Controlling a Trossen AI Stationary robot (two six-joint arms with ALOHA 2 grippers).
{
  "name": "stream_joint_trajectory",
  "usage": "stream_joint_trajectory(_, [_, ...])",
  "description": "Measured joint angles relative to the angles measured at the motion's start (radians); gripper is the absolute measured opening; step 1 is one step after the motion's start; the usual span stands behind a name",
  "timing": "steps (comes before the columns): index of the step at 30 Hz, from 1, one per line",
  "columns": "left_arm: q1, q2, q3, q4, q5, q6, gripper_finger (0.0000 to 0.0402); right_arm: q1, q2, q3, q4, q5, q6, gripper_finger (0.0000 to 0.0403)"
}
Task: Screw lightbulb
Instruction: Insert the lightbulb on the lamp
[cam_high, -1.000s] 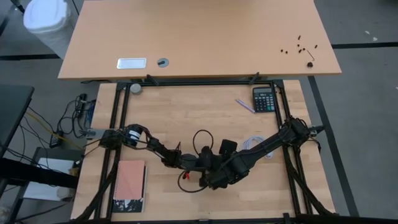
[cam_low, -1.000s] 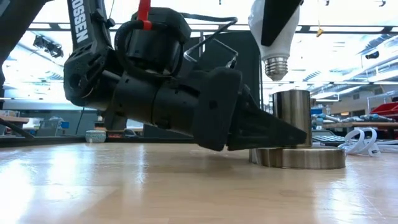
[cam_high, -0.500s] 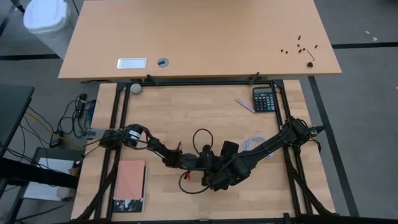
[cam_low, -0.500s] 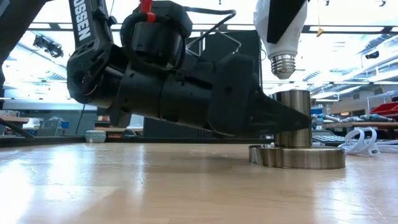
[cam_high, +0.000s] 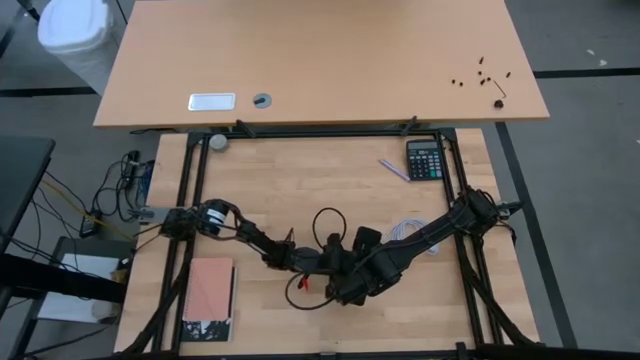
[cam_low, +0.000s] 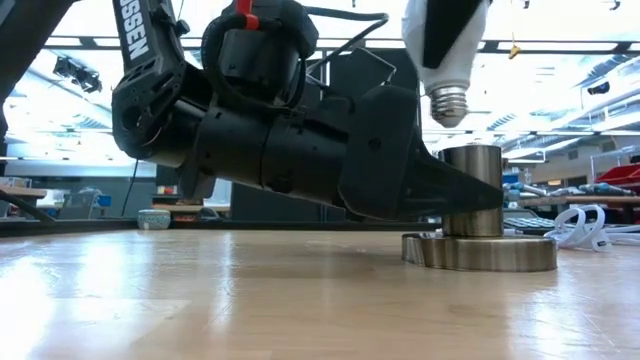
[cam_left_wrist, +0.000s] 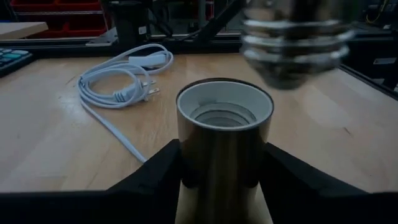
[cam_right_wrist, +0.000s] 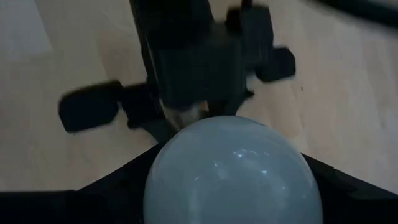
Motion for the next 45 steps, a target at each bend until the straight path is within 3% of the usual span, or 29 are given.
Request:
stream_joint_trajectory(5, [0.007, -0.006, -0.065, 0.066, 0.001, -0.01, 0.0188, -0.014, 0.0, 0.0, 0.036, 0.025, -0.065, 0.0277])
stream_joint_trajectory(13, [0.053, -0.055, -0.281, 0.292, 0.0, -0.036, 0.0192, -0.031, 0.0, 0.0, 0.054, 0.062, -0.135, 0.0277])
stream_joint_trajectory(25, [0.139, -0.074, -0.52, 0.521, -0.037, -0.034, 0.0193, -0.19, -0.006, 0.0, 0.246, 0.035, -0.436, 0.0277])
stream_joint_trajectory(37, [0.164, -0.096, -0.574, 0.525, -0.075, -0.013, 0.0193, -0.379, -0.006, 0.0, 0.329, -0.147, -0.689, 0.0276])
stream_joint_trajectory(45, [0.164, -0.095, -0.576, 0.524, -0.103, -0.011, 0.0193, -0.433, -0.008, -0.055, 0.398, -0.222, -0.779, 0.0277])
